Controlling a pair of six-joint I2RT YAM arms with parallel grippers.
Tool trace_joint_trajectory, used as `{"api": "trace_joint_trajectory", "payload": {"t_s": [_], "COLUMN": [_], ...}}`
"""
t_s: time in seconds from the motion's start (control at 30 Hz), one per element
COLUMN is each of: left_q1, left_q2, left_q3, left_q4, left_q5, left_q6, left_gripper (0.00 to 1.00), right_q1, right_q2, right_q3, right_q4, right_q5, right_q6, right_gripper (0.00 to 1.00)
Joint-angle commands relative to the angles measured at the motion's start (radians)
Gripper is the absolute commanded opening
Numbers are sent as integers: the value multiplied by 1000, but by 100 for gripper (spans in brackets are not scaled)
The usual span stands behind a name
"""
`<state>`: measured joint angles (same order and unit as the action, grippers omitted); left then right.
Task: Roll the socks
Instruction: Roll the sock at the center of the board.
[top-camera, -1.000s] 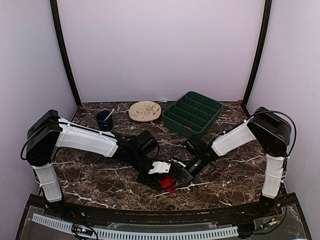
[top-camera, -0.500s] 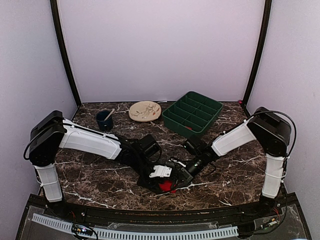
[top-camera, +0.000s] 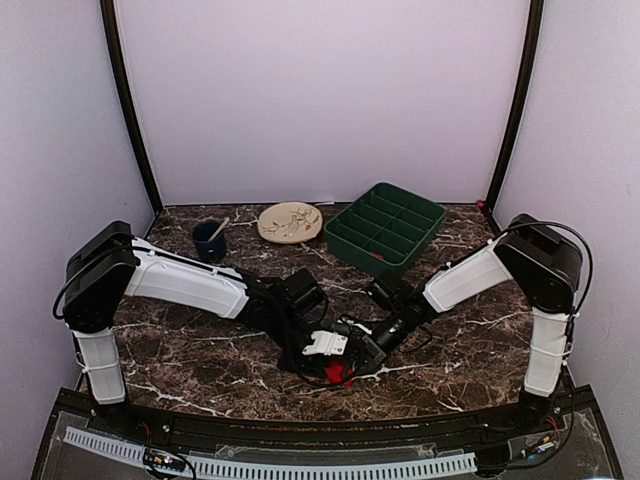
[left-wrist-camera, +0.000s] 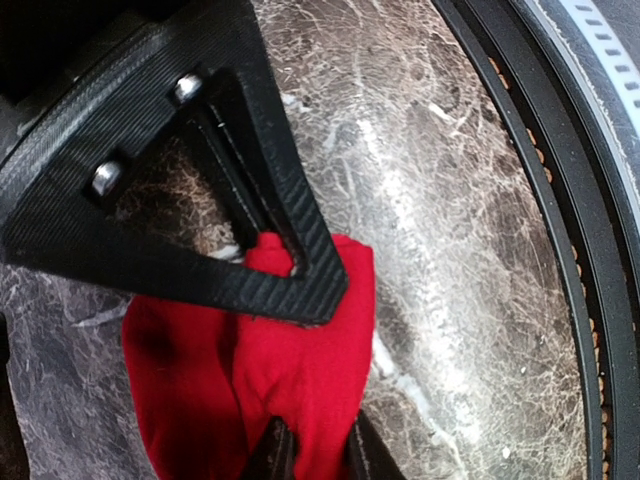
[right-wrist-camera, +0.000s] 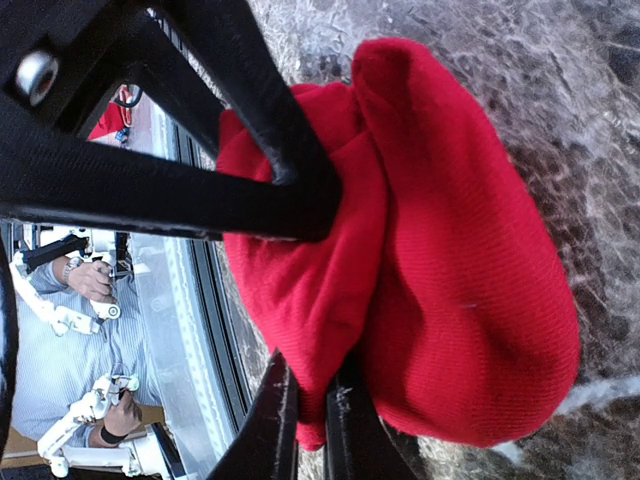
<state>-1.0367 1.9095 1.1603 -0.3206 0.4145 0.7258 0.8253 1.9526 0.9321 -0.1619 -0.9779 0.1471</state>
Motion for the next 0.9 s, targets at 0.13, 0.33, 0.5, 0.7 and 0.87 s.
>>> {"api": "trace_joint_trajectory", "payload": {"t_s": [0.13, 0.33, 0.5, 0.7, 0.87], "left_q1": [-10, -3, 23, 58, 79], "left_q2": [40, 60, 77, 92, 128], "left_q3": [25, 62, 96, 140, 194], "left_q4": [-121, -190, -246, -304, -367], "left_q5": [39, 69, 118, 168, 198], "left_q6": [31, 27, 6, -12, -22], "left_gripper": [12, 11, 11, 12, 12], "right_q1": [-5, -14, -37, -64, -80], "right_q2": [-10, -58, -94, -126, -174], "right_q3": [-19, -60, -99, -161, -196], "right_q4": [-6, 45, 99, 184, 221], "right_q5": [12, 40, 43, 41, 93], "right_q6": [2, 35, 64, 110, 131], "right_gripper": [13, 27, 32, 33, 34]}}
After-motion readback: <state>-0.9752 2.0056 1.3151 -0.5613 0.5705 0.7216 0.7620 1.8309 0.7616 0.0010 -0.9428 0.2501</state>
